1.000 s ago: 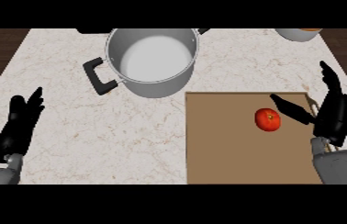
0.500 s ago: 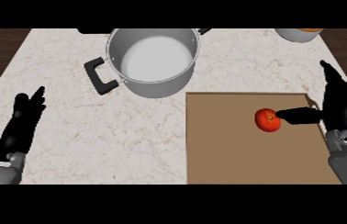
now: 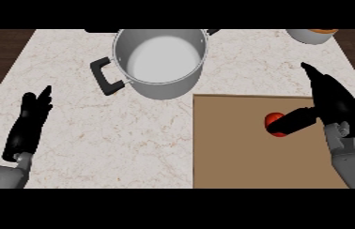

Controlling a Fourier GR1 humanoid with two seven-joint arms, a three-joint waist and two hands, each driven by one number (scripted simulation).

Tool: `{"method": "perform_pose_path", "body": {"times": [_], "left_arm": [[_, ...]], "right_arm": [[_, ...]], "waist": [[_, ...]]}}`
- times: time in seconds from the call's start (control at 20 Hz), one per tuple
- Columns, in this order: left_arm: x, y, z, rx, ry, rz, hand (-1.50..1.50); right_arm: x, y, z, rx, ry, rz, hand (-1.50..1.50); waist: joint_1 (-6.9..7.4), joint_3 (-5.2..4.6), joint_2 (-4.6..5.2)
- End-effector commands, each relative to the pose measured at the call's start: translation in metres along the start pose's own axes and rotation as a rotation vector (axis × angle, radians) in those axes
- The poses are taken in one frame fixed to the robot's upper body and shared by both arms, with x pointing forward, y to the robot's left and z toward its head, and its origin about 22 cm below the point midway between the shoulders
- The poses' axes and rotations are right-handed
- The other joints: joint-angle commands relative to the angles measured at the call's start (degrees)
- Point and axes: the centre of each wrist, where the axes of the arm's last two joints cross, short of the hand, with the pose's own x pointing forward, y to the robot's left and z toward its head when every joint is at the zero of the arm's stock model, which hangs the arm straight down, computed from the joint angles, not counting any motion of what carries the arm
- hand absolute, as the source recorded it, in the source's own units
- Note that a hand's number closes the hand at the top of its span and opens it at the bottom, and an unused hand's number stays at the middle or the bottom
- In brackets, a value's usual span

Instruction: Pick the tomato from the tray and place it in the pot

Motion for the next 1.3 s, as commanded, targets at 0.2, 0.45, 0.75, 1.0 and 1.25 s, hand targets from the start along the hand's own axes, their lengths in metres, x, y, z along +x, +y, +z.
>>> {"method": "perform_pose_path", "body": {"times": [0.2,0.45,0.75,1.0,1.25], "left_arm": [[0.003,-0.001,0.004,-0.008,0.009,-0.001,0.0],[-0.013,0.006,0.011,0.0,0.012,0.009,0.0],[-0.019,-0.003,-0.007,0.004,0.014,0.023,0.0],[0.009,-0.007,0.0,0.003,-0.006,0.019,0.0],[0.005,0.008,-0.009,-0.007,0.006,0.006,0.0]], "right_arm": [[0.003,0.006,0.0,0.073,0.265,0.091,-1.5],[0.005,-0.008,-0.01,0.088,0.295,0.062,-1.5],[0.004,0.019,-0.006,0.098,0.297,0.093,-1.5],[0.007,0.028,-0.008,0.065,0.299,0.091,-1.5],[0.017,0.026,-0.021,0.071,0.339,0.13,-1.5]], "waist": [[-0.52,0.19,-0.04],[0.28,0.21,0.06],[-0.48,0.19,0.46],[-0.04,0.33,0.38],[0.3,0.27,0.56]]}}
